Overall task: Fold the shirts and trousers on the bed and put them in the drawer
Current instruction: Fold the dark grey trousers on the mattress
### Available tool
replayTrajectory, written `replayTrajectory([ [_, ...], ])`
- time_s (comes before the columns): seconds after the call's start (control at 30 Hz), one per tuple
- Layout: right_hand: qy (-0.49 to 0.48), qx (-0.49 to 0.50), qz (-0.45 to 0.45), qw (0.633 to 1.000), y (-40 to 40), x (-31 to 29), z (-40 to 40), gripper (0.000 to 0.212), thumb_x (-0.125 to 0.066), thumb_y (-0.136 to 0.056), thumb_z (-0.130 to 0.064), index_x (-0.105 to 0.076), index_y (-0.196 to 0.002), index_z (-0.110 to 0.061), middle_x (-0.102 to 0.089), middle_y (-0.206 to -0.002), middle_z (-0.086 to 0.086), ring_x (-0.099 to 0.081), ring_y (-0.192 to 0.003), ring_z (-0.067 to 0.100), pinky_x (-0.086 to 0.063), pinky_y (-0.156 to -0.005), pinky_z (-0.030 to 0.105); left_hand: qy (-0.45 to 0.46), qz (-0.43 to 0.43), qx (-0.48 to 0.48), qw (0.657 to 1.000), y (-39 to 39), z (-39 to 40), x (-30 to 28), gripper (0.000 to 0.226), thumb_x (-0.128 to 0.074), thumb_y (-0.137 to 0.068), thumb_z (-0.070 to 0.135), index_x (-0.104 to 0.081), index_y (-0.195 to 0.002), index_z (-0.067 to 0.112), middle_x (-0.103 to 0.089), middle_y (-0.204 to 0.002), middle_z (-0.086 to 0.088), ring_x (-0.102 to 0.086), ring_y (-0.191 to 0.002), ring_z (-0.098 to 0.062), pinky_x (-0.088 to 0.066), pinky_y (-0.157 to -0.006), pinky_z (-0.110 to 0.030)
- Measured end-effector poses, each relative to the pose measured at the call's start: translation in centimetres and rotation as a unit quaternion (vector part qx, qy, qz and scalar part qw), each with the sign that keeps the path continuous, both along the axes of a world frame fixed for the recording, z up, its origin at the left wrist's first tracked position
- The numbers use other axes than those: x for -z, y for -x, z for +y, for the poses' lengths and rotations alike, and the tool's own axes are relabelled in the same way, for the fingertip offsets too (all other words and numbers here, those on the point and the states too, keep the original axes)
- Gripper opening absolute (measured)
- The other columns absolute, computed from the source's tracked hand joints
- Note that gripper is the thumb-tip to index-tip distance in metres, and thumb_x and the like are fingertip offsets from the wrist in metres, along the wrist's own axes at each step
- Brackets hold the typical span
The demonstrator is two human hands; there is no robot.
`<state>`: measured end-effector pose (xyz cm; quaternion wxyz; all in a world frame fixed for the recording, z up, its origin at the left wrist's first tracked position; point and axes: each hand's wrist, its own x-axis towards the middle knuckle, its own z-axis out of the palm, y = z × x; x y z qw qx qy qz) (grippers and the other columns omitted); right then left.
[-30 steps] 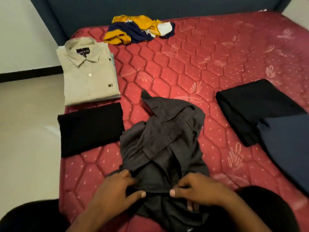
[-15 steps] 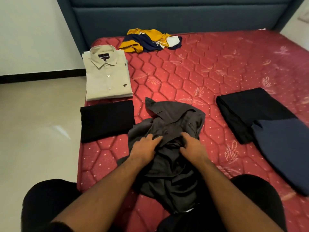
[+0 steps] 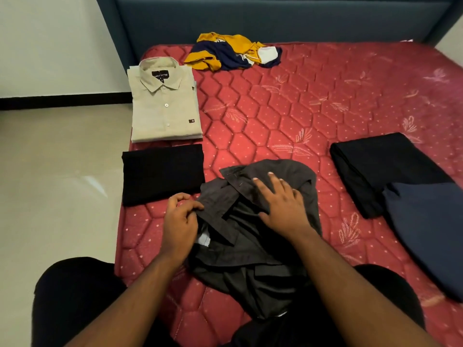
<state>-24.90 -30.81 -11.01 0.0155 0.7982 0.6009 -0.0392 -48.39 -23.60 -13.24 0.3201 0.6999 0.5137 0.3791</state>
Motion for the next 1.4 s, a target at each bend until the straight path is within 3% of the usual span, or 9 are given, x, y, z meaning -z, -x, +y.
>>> replayTrajectory([
  [0.27, 0.005, -0.028, -0.057, 0.998, 0.2, 1.3, 2.8, 0.067, -0.049, -0.086, -0.016, -0.03, -0.148, -0.029, -0.032, -0.151, 0.006, -0.061, -0.098, 0.033, -0.048, -0.078, 0.041, 0.102, 0.076, 0.055, 0.99, -0.4, -0.5, 0.4, 0.025, -0.065, -0.083, 0.043, -0.047, -0.08, 0.024, -0.055, -0.079, 0.005, -0.053, -0.074, -0.014, -0.045, -0.067, -0.033],
  [0.43, -0.073, -0.078, -0.071, 0.992, -2.4, -0.3, 1.2, 0.059, -0.058, -0.078, -0.009, -0.052, -0.133, -0.028, -0.05, -0.132, 0.007, -0.064, -0.073, 0.032, -0.042, -0.045, 0.033, 0.093, -0.001, -0.004, 0.996, -1.3, -1.0, 0.2, 0.045, -0.075, -0.073, 0.0, -0.049, -0.098, 0.028, -0.059, -0.094, 0.003, -0.058, -0.087, -0.019, -0.045, -0.077, -0.031],
  [0.53, -0.226, 0.04, 0.02, 0.973, -4.6, -3.1, 0.3, 0.032, -0.058, -0.078, -0.005, -0.068, -0.105, -0.018, -0.059, -0.116, 0.007, -0.065, -0.082, 0.034, -0.051, -0.062, 0.039, 0.159, -0.118, -0.098, 0.975, -1.5, 0.2, -1.3, 0.039, -0.077, -0.074, 0.0, -0.06, -0.102, 0.022, -0.066, -0.094, -0.001, -0.065, -0.089, -0.021, -0.052, -0.081, -0.03],
  [0.67, -0.471, 0.239, 0.267, 0.806, -7.5, -9.0, -0.5, 0.025, -0.042, -0.071, -0.005, -0.064, -0.074, -0.017, -0.063, -0.079, -0.002, -0.059, -0.076, 0.013, -0.045, -0.082, 0.03, 0.147, -0.203, -0.13, 0.959, -1.1, 2.6, -4.4, 0.029, -0.075, -0.08, 0.003, -0.067, -0.104, 0.018, -0.071, -0.098, -0.007, -0.069, -0.092, -0.021, -0.055, -0.089, -0.039],
  [0.8, -0.438, 0.231, 0.328, 0.804, -6.9, -11.4, -1.3, 0.031, -0.041, -0.081, 0.002, -0.058, -0.074, -0.024, -0.054, -0.067, -0.006, -0.043, -0.051, 0.001, -0.038, -0.054, 0.023, 0.076, -0.199, -0.101, 0.972, -2.3, 2.4, -8.2, 0.033, -0.068, -0.088, 0.006, -0.064, -0.119, 0.014, -0.069, -0.108, -0.004, -0.066, -0.102, -0.019, -0.052, -0.094, -0.032],
  [1.0, -0.449, 0.02, 0.282, 0.847, -0.9, -11.8, -0.9, 0.027, -0.04, -0.061, 0.006, -0.058, -0.071, -0.01, -0.058, -0.076, -0.002, -0.053, -0.075, 0.01, -0.04, -0.075, 0.015, -0.021, -0.183, 0.015, 0.983, -4.9, -0.9, -11.3, 0.049, -0.059, -0.089, -0.002, -0.054, -0.132, 0.021, -0.062, -0.124, 0.008, -0.058, -0.116, -0.008, -0.044, -0.105, -0.034],
  [1.13, -0.445, 0.009, 0.359, 0.821, 4.1, -11.4, -0.4, 0.033, -0.043, -0.066, 0.005, -0.069, -0.078, -0.011, -0.067, -0.085, -0.009, -0.062, -0.086, 0.006, -0.047, -0.084, 0.02, 0.087, -0.222, 0.102, 0.966, -6.2, -2.9, -12.2, 0.059, -0.064, -0.086, -0.002, -0.05, -0.134, 0.03, -0.067, -0.093, 0.006, -0.063, -0.086, -0.004, -0.051, -0.085, -0.024],
  [1.3, -0.411, 0.078, 0.527, 0.74, 6.7, -10.0, -1.3, 0.025, -0.062, -0.084, -0.009, -0.069, -0.106, -0.019, -0.07, -0.105, -0.008, -0.065, -0.104, 0.012, -0.05, -0.093, 0.032, 0.276, -0.415, 0.12, 0.859, -5.8, -4.0, -12.7, 0.046, -0.058, -0.086, -0.015, -0.059, -0.123, 0.013, -0.073, -0.081, 0.002, -0.065, -0.063, -0.002, -0.048, -0.057, -0.012],
  [1.4, -0.416, 0.102, 0.594, 0.681, 6.5, -9.5, -1.8, 0.035, -0.07, -0.083, -0.003, -0.061, -0.108, -0.026, -0.069, -0.104, 0.002, -0.065, -0.102, 0.018, -0.051, -0.093, 0.038, 0.251, -0.387, 0.11, 0.88, -5.5, -3.9, -11.9, 0.046, -0.057, -0.084, -0.019, -0.068, -0.11, 0.017, -0.075, -0.096, -0.001, -0.069, -0.087, -0.01, -0.053, -0.071, -0.017],
])
